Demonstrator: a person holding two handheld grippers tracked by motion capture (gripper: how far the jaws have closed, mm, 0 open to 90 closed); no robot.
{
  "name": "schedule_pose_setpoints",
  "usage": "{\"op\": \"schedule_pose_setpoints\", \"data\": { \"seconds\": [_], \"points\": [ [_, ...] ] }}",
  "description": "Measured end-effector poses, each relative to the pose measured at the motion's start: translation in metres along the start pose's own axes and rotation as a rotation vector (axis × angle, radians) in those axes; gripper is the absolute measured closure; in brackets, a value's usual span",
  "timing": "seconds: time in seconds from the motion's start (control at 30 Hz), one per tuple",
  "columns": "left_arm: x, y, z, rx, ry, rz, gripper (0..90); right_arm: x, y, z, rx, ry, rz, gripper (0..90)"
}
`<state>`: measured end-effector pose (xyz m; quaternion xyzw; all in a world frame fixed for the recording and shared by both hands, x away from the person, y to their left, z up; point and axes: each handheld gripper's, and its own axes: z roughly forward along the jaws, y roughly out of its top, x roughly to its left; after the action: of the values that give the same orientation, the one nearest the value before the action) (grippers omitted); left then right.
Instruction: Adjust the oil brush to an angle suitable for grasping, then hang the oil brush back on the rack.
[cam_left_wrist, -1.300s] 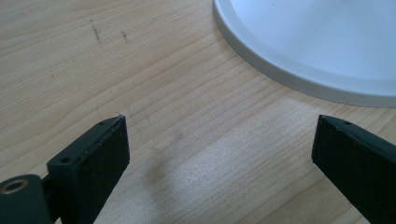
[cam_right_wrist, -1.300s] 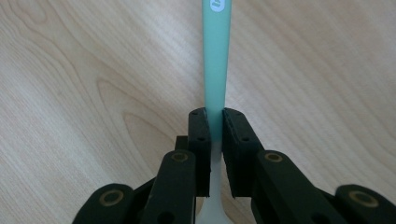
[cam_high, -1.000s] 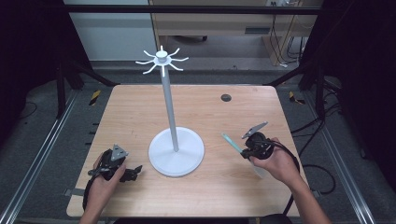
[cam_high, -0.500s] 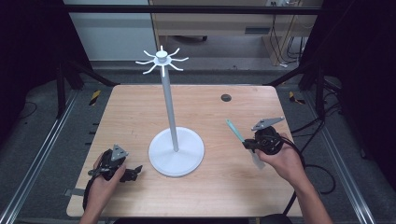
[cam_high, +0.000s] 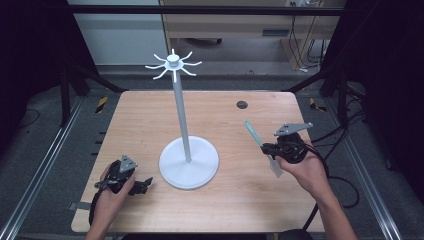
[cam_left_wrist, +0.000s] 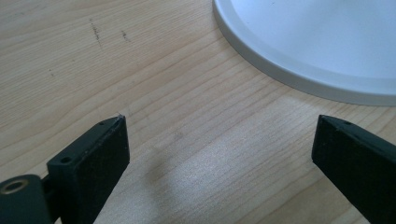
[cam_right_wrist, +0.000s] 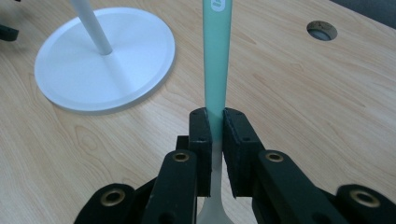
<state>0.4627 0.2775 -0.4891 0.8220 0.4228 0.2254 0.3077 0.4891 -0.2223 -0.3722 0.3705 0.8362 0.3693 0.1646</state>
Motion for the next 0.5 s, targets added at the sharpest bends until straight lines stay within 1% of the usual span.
{"op": "schedule_pose_setpoints", "data": {
  "seconds": [0.17, 0.27, 0.5],
  "points": [
    [0.000, 0.000, 0.000, 0.001, -0.001, 0.003, 3.8, 0.002, 0.003, -0.004, -0.029, 0.019, 0.010, 82.4],
    [-0.001, 0.000, 0.000, -0.003, 0.000, -0.002, 3.8, 0.004, 0.007, -0.008, -0.059, 0.037, 0.016, 82.4],
    [0.000, 0.000, 0.000, -0.002, 0.001, -0.002, 3.8, 0.013, 0.022, -0.016, -0.114, 0.049, 0.001, 82.5]
  ]
}}
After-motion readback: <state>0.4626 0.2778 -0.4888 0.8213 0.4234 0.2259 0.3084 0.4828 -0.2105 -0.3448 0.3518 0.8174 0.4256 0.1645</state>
